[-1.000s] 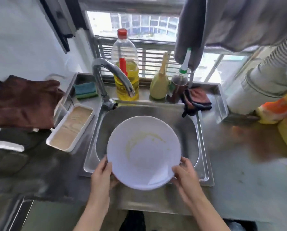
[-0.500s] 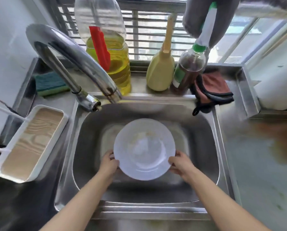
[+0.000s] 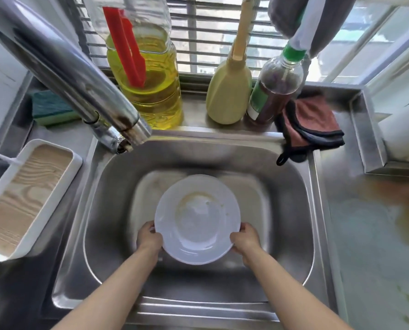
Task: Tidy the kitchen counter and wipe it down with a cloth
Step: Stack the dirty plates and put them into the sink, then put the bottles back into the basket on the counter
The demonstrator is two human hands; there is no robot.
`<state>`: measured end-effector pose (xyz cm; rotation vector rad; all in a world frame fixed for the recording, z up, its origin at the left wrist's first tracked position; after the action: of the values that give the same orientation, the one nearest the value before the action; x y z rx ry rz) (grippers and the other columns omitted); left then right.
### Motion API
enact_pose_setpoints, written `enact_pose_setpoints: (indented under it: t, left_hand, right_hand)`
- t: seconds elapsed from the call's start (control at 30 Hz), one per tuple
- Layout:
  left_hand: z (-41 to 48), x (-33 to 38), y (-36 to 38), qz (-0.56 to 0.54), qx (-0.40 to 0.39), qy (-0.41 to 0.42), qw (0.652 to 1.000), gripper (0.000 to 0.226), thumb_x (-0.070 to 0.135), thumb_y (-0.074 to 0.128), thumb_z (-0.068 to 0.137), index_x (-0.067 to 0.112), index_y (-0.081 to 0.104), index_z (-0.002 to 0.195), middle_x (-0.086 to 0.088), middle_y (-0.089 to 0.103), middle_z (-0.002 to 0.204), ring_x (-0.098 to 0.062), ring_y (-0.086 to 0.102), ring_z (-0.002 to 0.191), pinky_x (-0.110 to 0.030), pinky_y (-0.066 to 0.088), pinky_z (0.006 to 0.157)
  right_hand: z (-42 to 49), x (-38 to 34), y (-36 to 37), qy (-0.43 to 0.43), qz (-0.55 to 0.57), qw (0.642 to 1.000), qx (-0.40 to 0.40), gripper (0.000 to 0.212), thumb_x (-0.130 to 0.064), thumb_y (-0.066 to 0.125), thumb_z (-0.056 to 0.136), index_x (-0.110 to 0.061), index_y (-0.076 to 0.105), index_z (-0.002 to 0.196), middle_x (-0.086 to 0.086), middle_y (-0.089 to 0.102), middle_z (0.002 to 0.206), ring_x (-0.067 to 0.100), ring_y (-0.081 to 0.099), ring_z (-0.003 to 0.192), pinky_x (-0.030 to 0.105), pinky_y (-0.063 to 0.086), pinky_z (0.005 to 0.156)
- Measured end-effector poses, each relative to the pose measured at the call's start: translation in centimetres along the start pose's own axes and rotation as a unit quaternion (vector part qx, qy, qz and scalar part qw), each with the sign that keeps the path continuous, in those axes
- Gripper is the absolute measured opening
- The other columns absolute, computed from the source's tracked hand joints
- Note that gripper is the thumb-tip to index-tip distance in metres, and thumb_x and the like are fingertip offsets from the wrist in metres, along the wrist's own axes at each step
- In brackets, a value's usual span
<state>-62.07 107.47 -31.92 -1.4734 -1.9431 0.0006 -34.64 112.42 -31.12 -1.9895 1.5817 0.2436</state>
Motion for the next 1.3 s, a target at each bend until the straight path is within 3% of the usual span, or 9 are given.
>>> enact_pose_setpoints:
  t: [0.13, 0.33, 0.43, 0.6, 0.83, 0.9, 1.0, 1.1, 1.3]
  left_hand:
    - [0.3, 0.9, 0.1, 0.106, -0.006, 0.034, 0.994, 0.029, -0.001, 0.053, 0.079, 0.009, 0.056, 0.107, -0.015, 0.063, 0.108, -0.041, 0.059, 0.098, -0.041, 0.050, 0.075]
    - [-1.7, 2.4, -0.9, 0.163, -0.027, 0.023, 0.986, 0.056, 0.008, 0.061, 0.081, -0.002, 0.039, 0.132, -0.020, 0.049, 0.130, -0.033, 0.052, 0.111, -0.035, 0.044, 0.089]
    - [-6.6, 5.3, -1.9, 0.112, -0.073, 0.083, 0.987, 0.042, 0.006, 0.059, 0.084, 0.001, 0.050, 0.125, -0.014, 0.058, 0.115, -0.023, 0.053, 0.098, -0.027, 0.042, 0.075]
    - [-17.7, 9.6, -7.5, 0.021, -0.067, 0.239, 0.968, 0.026, 0.004, 0.057, 0.087, 0.009, 0.058, 0.112, -0.001, 0.061, 0.105, -0.015, 0.057, 0.102, -0.018, 0.042, 0.083]
    - [-27.4, 3.2, -21.0, 0.045, 0.159, 0.332, 0.929, 0.027, 0.006, 0.060, 0.084, 0.023, 0.060, 0.105, 0.015, 0.053, 0.106, 0.001, 0.052, 0.098, -0.006, 0.034, 0.090]
    - [-28.6, -0.8, -24.5, 0.078, 0.226, 0.311, 0.920, 0.023, 0.014, 0.058, 0.084, 0.017, 0.061, 0.107, 0.014, 0.049, 0.110, 0.004, 0.046, 0.101, 0.000, 0.026, 0.090]
    - [-30.0, -7.5, -30.0, 0.068, 0.308, 0.237, 0.919, 0.036, 0.029, 0.051, 0.077, 0.016, 0.060, 0.110, 0.012, 0.048, 0.114, -0.002, 0.048, 0.104, -0.014, 0.033, 0.090]
    - [-31.7, -12.5, -35.0, 0.046, 0.375, 0.198, 0.904, 0.028, 0.020, 0.060, 0.080, 0.012, 0.062, 0.106, 0.006, 0.054, 0.108, -0.005, 0.050, 0.101, -0.013, 0.032, 0.089]
    - [-33.9, -21.1, -44.0, 0.001, 0.445, 0.129, 0.886, 0.027, 0.010, 0.065, 0.080, 0.007, 0.062, 0.107, -0.006, 0.060, 0.108, -0.017, 0.055, 0.101, -0.016, 0.032, 0.089]
  right_hand:
    - [0.1, 0.0, -0.2, -0.028, -0.116, 0.993, 0.013, 0.030, -0.002, 0.051, 0.075, -0.003, 0.063, 0.102, 0.014, 0.066, 0.105, 0.032, 0.061, 0.096, 0.027, 0.042, 0.069]
    - [-2.0, -3.2, -2.0, -0.087, -0.184, 0.978, 0.038, 0.030, -0.006, 0.053, 0.082, 0.002, 0.051, 0.111, 0.021, 0.054, 0.118, 0.033, 0.055, 0.097, 0.027, 0.038, 0.071]
    - [-6.2, -6.7, -2.5, -0.166, -0.172, 0.971, 0.001, 0.038, -0.009, 0.052, 0.086, -0.003, 0.049, 0.124, 0.012, 0.052, 0.127, 0.026, 0.052, 0.112, 0.028, 0.039, 0.088]
    - [-16.2, -11.0, -2.4, -0.320, -0.195, 0.926, -0.050, 0.028, -0.010, 0.052, 0.089, -0.012, 0.057, 0.117, 0.002, 0.059, 0.120, 0.017, 0.052, 0.111, 0.030, 0.040, 0.094]
    - [-28.7, -11.7, 6.3, -0.528, -0.321, 0.771, -0.151, 0.023, -0.015, 0.059, 0.088, -0.017, 0.058, 0.111, -0.005, 0.056, 0.101, 0.013, 0.046, 0.079, 0.021, 0.030, 0.072]
    - [-31.4, -11.2, 10.0, -0.572, -0.356, 0.714, -0.188, 0.024, -0.009, 0.063, 0.083, -0.013, 0.061, 0.106, 0.000, 0.058, 0.100, 0.024, 0.056, 0.084, 0.020, 0.032, 0.073]
    - [-36.0, -9.9, 16.0, -0.639, -0.418, 0.608, -0.218, 0.028, -0.010, 0.064, 0.073, -0.011, 0.063, 0.100, 0.007, 0.065, 0.101, 0.032, 0.062, 0.088, 0.025, 0.042, 0.075]
    - [-40.5, -7.9, 21.1, -0.685, -0.442, 0.523, -0.250, 0.032, -0.011, 0.067, 0.068, -0.016, 0.061, 0.098, 0.004, 0.063, 0.102, 0.029, 0.061, 0.085, 0.027, 0.044, 0.073]
    - [-47.2, -2.4, 30.3, -0.693, -0.488, 0.437, -0.301, 0.033, -0.005, 0.054, 0.080, -0.013, 0.056, 0.112, 0.002, 0.053, 0.117, 0.027, 0.047, 0.108, 0.029, 0.039, 0.088]
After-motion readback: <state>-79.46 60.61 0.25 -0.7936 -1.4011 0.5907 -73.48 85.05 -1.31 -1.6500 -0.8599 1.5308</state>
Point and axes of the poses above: each hand's wrist, its own z-axis towards the middle knuckle, its own y-axis out of the palm, x = y × z, the point moved 9 cm from there along z, towards the middle knuckle
